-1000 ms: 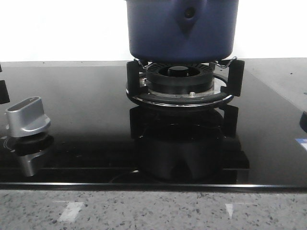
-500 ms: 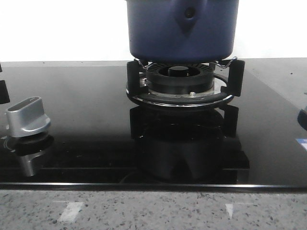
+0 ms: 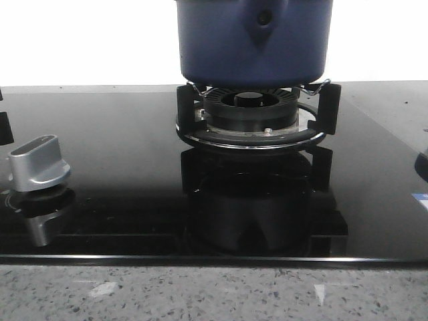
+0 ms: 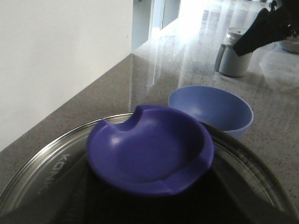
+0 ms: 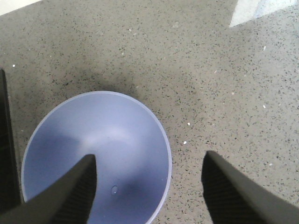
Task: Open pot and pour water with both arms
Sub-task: 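Lower the glass lid onto the pot with the left gripper and release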
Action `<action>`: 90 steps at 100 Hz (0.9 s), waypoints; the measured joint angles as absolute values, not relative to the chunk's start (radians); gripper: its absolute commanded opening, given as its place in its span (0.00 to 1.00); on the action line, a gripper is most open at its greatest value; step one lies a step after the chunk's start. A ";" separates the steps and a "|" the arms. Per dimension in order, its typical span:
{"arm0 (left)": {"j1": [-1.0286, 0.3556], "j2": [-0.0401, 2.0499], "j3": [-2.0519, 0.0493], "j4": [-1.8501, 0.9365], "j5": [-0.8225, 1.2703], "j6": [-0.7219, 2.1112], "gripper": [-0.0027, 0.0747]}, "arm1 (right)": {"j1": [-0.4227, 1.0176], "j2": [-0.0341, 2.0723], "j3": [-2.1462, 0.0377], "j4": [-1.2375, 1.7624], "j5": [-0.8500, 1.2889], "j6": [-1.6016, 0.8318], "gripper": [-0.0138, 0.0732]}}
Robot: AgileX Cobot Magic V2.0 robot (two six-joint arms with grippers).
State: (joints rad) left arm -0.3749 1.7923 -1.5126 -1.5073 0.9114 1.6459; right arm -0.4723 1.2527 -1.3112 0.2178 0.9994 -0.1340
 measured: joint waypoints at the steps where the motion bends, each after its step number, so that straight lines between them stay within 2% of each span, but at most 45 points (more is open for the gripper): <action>1: -0.375 1.792 -1.513 -1.505 0.911 1.646 0.36 | -0.472 1.253 -1.311 0.220 1.000 -0.134 0.66; 47: -0.377 1.811 -1.514 -1.491 0.900 1.688 0.37 | -0.472 1.253 -1.311 0.230 1.002 -0.133 0.66; 54: -0.377 1.813 -1.514 -1.491 0.899 1.691 0.45 | -0.472 1.253 -1.311 0.231 1.002 -0.133 0.66; 67: -0.377 1.816 -1.519 -1.491 0.899 1.697 0.70 | -0.472 1.253 -1.311 0.232 1.002 -0.133 0.66; 72: -0.377 1.816 -1.521 -1.493 0.899 1.699 0.76 | -0.472 1.253 -1.311 0.232 1.002 -0.133 0.66; 78: -0.377 1.816 -1.523 -1.495 0.906 1.699 0.80 | -0.472 1.253 -1.311 0.234 1.002 -0.133 0.66; 90: -0.375 1.814 -1.523 -1.522 0.943 1.699 0.80 | -0.472 1.253 -1.311 0.234 1.002 -0.133 0.66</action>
